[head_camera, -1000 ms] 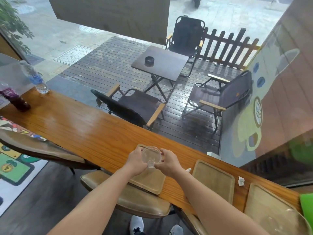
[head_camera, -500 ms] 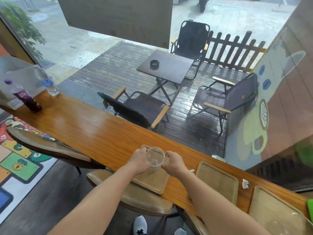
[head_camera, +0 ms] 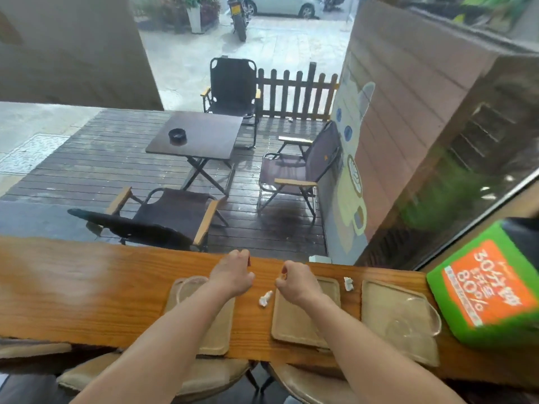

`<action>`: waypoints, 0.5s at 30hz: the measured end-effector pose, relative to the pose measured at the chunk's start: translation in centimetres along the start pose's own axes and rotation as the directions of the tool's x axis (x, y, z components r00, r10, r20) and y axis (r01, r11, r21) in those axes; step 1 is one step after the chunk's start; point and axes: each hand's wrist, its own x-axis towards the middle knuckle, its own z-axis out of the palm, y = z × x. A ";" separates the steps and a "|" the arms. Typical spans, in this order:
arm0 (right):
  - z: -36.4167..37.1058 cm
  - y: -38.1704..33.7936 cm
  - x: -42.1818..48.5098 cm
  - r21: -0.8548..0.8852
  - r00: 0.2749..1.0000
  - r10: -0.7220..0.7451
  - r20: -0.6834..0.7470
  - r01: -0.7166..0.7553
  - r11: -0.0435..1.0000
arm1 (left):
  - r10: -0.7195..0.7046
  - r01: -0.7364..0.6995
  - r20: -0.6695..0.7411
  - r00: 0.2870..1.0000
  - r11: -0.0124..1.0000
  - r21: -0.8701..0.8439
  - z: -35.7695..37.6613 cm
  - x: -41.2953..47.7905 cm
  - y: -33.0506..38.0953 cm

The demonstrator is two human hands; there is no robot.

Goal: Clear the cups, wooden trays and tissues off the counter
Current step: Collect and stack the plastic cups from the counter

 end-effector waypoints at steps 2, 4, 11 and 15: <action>-1.3 3.3 -0.9 0.036 0.996 0.086 -0.016 -0.085 0.996 | 0.066 -0.067 0.039 0.997 0.997 0.031 1.6 0.7 3.4; -2.4 6.5 -2.0 0.056 0.986 0.165 -0.023 -0.164 0.985 | 0.131 -0.135 0.087 0.988 0.990 0.047 3.5 1.0 6.6; -4.5 15.8 -7.0 0.217 0.921 0.389 0.018 -0.384 0.898 | 0.328 -0.343 0.242 0.913 0.939 0.021 10.9 0.6 16.1; -5.5 20.4 -9.9 0.297 0.875 0.480 0.057 -0.474 0.829 | 0.399 -0.414 0.354 0.846 0.909 -0.036 14.7 0.3 20.6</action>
